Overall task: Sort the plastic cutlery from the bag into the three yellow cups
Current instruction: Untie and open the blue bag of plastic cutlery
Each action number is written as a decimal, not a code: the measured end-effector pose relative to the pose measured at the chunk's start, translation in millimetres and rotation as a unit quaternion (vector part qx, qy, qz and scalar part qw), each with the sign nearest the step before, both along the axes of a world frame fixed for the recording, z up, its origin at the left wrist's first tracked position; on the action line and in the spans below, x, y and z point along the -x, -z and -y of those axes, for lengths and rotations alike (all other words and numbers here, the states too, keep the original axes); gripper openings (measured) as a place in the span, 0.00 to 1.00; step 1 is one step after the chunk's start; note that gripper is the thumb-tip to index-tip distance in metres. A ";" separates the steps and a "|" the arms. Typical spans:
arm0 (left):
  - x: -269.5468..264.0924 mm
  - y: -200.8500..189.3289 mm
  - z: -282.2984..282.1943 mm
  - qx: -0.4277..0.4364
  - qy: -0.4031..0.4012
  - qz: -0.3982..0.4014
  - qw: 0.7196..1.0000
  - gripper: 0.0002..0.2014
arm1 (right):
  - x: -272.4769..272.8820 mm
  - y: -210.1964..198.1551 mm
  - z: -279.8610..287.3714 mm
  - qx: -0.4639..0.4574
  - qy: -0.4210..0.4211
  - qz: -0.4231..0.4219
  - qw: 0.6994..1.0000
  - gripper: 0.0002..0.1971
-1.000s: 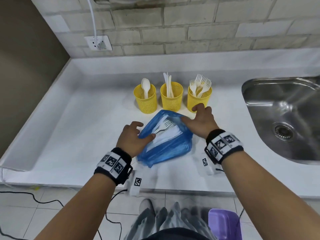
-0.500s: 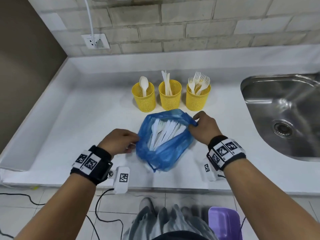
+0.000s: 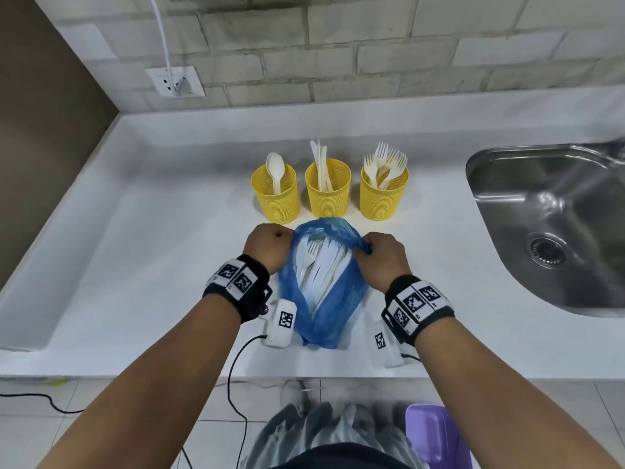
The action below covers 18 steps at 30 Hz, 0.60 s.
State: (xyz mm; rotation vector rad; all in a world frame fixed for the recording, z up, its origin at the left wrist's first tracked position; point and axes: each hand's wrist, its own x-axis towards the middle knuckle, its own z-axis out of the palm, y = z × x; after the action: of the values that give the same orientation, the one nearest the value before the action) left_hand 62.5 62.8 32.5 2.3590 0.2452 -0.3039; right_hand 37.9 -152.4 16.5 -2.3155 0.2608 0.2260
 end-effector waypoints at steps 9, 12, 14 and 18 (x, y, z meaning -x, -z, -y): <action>-1.4 -2.2 -20.8 0.450 -0.228 -0.225 0.834 0.15 | -31.6 -0.4 5.4 -0.389 0.234 -0.139 0.880 0.09; -1.8 3.4 -18.9 0.201 -0.076 -0.106 0.971 0.17 | -36.1 -0.2 3.5 -0.283 0.142 -0.118 0.941 0.15; -3.2 9.8 -16.4 0.045 0.060 0.000 0.997 0.07 | -37.7 -0.4 2.5 -0.222 0.062 -0.088 0.969 0.17; -12.8 14.9 -12.7 0.091 0.005 -0.016 0.996 0.17 | -42.8 0.1 4.4 -0.200 0.062 -0.030 0.977 0.21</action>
State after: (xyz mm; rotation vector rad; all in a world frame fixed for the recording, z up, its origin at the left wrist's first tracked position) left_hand 75.3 75.5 17.6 2.1771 0.2108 -0.3535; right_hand 80.7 -156.7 16.4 -1.8891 0.3546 0.2604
